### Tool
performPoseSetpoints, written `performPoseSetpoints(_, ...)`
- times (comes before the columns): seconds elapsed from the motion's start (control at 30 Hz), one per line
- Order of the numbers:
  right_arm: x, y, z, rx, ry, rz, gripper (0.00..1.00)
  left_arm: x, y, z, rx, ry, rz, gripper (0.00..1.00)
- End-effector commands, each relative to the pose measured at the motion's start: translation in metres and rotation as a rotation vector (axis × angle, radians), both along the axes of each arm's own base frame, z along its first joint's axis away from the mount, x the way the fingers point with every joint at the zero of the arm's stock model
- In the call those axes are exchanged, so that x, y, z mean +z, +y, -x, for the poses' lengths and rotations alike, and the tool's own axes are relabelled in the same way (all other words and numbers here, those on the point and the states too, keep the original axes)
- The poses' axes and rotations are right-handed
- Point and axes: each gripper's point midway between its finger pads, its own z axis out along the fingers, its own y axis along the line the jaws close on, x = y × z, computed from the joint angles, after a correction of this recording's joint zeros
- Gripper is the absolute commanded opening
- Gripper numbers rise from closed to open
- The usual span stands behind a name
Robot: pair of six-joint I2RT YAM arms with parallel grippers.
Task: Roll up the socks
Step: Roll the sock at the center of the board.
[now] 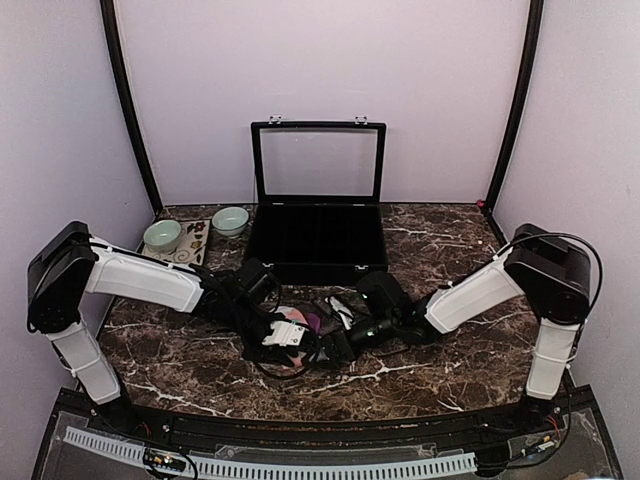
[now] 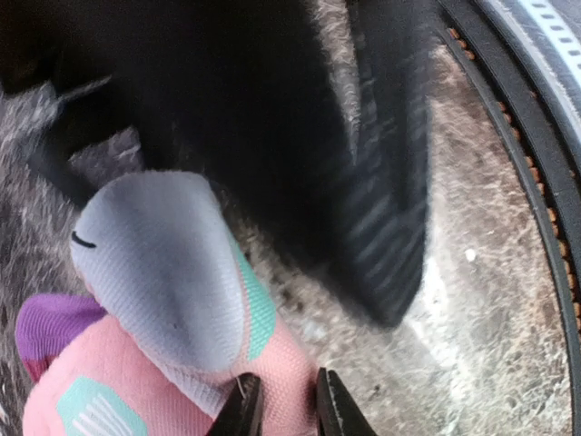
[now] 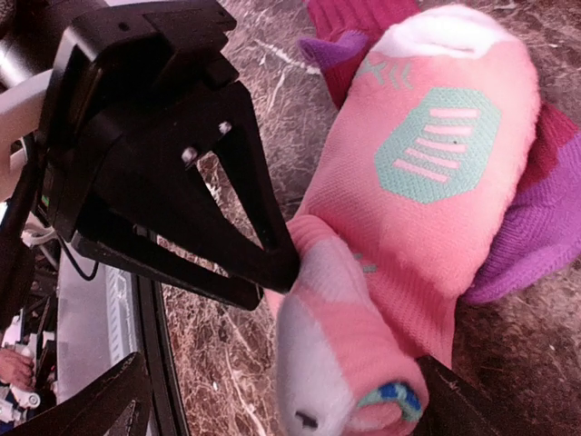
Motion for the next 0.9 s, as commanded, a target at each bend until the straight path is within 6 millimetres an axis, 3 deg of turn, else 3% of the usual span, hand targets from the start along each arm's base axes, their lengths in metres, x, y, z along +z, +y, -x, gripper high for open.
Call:
performPoseSetpoints(0.0,-0.130,-0.142,0.015,-0.299,0.094,0.673,0.99,-0.050,0.068,0.013,0.124,0.116,-0.301,0.23)
performPoseSetpoints(0.17,-0.120,-0.150,0.004,-0.353,0.020,0.677,0.99,-0.053,0.074,0.016,0.118,0.113,-0.311,0.23)
performPoseSetpoints(0.33,-0.084,-0.138,-0.012,-0.398,-0.068,0.555,0.99,-0.056,0.073,0.016,0.116,0.122,-0.315,0.24)
performPoseSetpoints(0.5,-0.065,-0.146,-0.028,-0.534,-0.073,0.586,1.00,-0.050,0.063,0.015,0.121,0.152,-0.292,0.23)
performPoseSetpoints(0.57,-0.044,-0.140,-0.039,-0.576,-0.128,0.505,1.00,-0.045,0.059,0.018,0.117,0.179,-0.270,0.23)
performPoseSetpoints(0.67,0.009,-0.137,-0.063,-0.686,-0.250,0.336,1.00,-0.040,0.058,0.020,0.131,0.205,-0.250,0.23)
performPoseSetpoints(0.73,0.033,-0.132,-0.065,-0.664,-0.329,0.223,1.00,-0.038,0.059,0.023,0.142,0.238,-0.243,0.24)
performPoseSetpoints(0.8,0.060,-0.117,-0.058,-0.549,-0.473,0.079,1.00,-0.038,0.061,0.025,0.149,0.263,-0.243,0.24)
performPoseSetpoints(0.87,0.100,-0.096,-0.036,-0.376,-0.688,-0.122,1.00,-0.038,0.064,0.024,0.157,0.273,-0.247,0.24)
